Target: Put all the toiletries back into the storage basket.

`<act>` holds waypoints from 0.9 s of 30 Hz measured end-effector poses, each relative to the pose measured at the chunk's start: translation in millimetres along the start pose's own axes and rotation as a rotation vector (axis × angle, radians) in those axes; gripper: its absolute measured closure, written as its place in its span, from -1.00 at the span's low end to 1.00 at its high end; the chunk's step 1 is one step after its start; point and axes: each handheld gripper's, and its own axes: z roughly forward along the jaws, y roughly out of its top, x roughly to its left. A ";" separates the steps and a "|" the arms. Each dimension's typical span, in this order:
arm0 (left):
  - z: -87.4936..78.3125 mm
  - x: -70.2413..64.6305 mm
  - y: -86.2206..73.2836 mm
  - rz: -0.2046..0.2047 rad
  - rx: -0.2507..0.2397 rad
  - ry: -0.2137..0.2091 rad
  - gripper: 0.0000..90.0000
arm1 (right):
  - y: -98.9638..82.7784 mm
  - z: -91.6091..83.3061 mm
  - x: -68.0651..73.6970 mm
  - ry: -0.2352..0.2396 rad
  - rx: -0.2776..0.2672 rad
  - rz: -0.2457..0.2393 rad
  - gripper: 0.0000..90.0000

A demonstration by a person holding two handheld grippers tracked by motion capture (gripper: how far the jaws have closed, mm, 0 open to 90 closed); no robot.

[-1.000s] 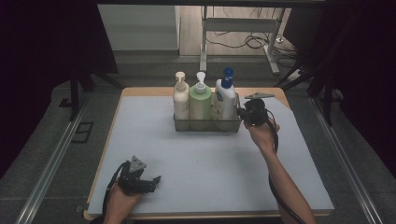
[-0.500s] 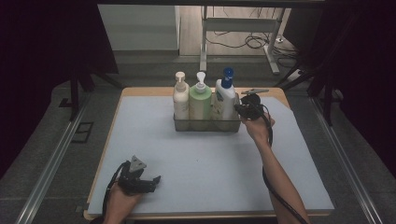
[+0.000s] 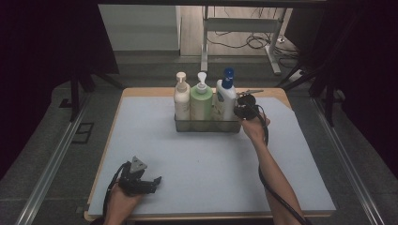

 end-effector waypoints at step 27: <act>0.1 0.0 0.0 0.000 -0.001 0.000 -0.73 | -5.0 4.0 19.8 0.050 0.018 -0.012 1.00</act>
